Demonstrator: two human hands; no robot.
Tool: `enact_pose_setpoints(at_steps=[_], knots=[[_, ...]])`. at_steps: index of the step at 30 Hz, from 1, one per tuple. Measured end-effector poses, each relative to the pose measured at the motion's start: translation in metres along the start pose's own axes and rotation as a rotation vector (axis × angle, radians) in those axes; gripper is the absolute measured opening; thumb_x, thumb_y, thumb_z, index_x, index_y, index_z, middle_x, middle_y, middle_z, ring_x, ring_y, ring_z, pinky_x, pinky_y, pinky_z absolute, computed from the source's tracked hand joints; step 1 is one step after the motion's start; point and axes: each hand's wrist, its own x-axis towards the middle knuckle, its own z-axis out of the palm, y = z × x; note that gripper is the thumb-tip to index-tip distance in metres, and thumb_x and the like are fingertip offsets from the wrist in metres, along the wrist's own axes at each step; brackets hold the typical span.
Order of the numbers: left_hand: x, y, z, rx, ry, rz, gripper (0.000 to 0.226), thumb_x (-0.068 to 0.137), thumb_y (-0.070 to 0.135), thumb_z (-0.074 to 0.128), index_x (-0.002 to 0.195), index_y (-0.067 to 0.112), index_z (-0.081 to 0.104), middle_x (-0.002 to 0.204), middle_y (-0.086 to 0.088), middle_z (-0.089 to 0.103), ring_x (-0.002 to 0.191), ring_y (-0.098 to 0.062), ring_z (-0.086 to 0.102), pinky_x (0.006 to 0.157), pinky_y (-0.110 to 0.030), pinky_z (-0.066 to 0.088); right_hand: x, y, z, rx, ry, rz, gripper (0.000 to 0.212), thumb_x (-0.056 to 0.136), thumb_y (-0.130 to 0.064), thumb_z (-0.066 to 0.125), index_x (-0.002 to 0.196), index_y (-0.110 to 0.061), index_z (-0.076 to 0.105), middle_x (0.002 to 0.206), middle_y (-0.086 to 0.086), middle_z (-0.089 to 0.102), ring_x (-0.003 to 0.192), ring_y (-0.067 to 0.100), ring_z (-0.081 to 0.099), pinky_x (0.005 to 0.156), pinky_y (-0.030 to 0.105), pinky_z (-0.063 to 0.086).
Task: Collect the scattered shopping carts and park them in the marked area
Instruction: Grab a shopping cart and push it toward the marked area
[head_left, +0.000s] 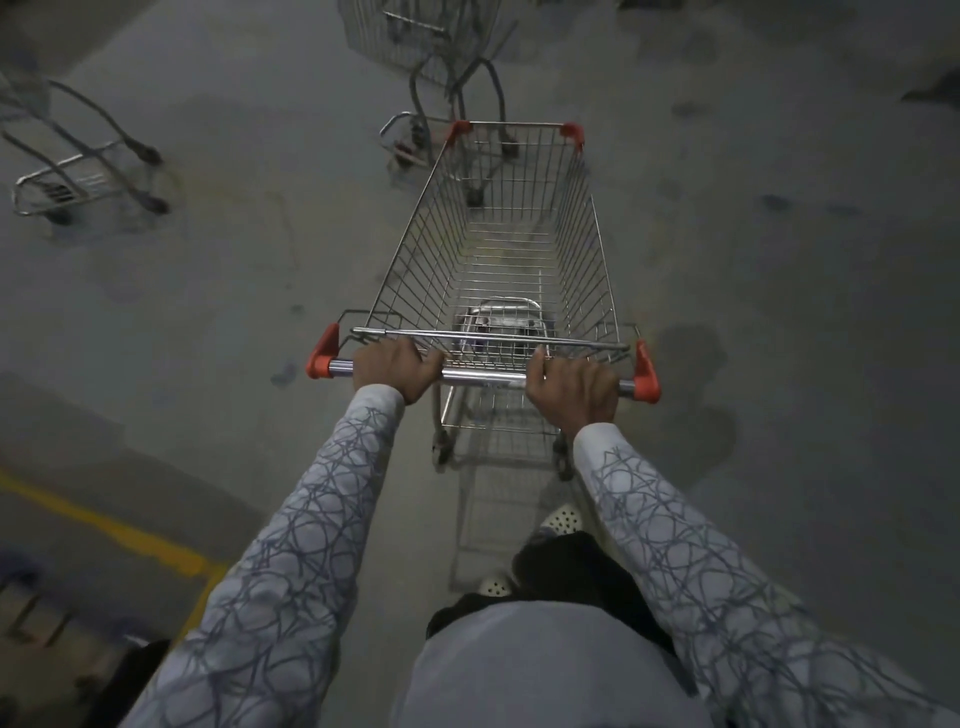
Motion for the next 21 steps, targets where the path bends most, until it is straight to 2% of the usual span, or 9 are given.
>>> enact_pose_setpoints(at_steps=[4,7,10,12,15,18,21], knots=[[0.04,0.018,-0.005,0.001,-0.011,0.025,0.059,0.091,0.059,0.031,0.065,0.012,0.057,0.066,-0.008,0.054,0.058,-0.026,0.049,0.057,-0.03,0.034,0.038,0.013,0.008,-0.018,0.007,0.012,0.058,0.098,-0.04,0.043,0.049,-0.011,0.056,0.044,0.005,0.049,0.04,0.021,0.046,0.054,0.026,0.024],[0.076,0.03,-0.011,0.023,-0.011,0.067,0.059,0.092,0.058,0.031,0.065,0.013,0.057,0.067,-0.008,0.055,0.059,-0.027,0.05,0.057,-0.03,0.034,0.07,0.022,0.012,-0.041,-0.073,0.013,0.059,0.101,-0.045,0.03,0.052,-0.017,0.049,0.05,0.002,0.046,0.045,0.019,0.043,0.055,0.027,0.031],[0.117,0.042,-0.016,0.043,-0.006,0.084,0.056,0.092,0.056,0.033,0.068,0.012,0.06,0.071,-0.01,0.059,0.061,-0.027,0.05,0.058,-0.031,0.034,0.101,0.026,0.009,-0.017,-0.059,0.022,0.057,0.103,-0.043,0.033,0.052,-0.018,0.04,0.051,0.003,0.049,0.046,0.019,0.044,0.055,0.027,0.034],[0.146,0.05,-0.019,0.066,-0.005,0.099,0.056,0.091,0.055,0.033,0.069,0.012,0.062,0.073,-0.011,0.062,0.061,-0.027,0.05,0.057,-0.031,0.032,0.122,0.03,0.01,-0.018,-0.085,0.037,0.057,0.103,-0.044,0.031,0.053,-0.018,0.043,0.053,0.002,0.048,0.048,0.019,0.043,0.055,0.028,0.03],[0.186,0.061,-0.024,0.101,-0.018,0.151,0.057,0.09,0.056,0.032,0.07,0.013,0.063,0.073,-0.011,0.062,0.062,-0.027,0.05,0.057,-0.031,0.031,0.152,0.037,0.014,-0.039,-0.12,0.032,0.057,0.104,-0.043,0.027,0.06,-0.017,0.051,0.058,0.004,0.057,0.05,0.019,0.047,0.056,0.028,0.033],[0.226,0.072,-0.027,0.107,-0.03,0.2,0.058,0.088,0.058,0.032,0.071,0.013,0.065,0.073,-0.011,0.063,0.064,-0.027,0.052,0.059,-0.032,0.034,0.18,0.04,0.013,-0.027,-0.126,0.085,0.057,0.104,-0.044,0.028,0.059,-0.017,0.052,0.06,0.006,0.06,0.052,0.021,0.052,0.054,0.028,0.028],[0.27,0.084,-0.032,0.116,-0.02,0.261,0.06,0.087,0.06,0.031,0.072,0.013,0.065,0.077,-0.012,0.066,0.069,-0.029,0.059,0.061,-0.032,0.035,0.211,0.042,0.013,0.006,-0.136,0.145,0.06,0.103,-0.045,0.03,0.068,-0.012,0.065,0.07,0.011,0.066,0.061,0.025,0.06,0.058,0.031,0.032]])
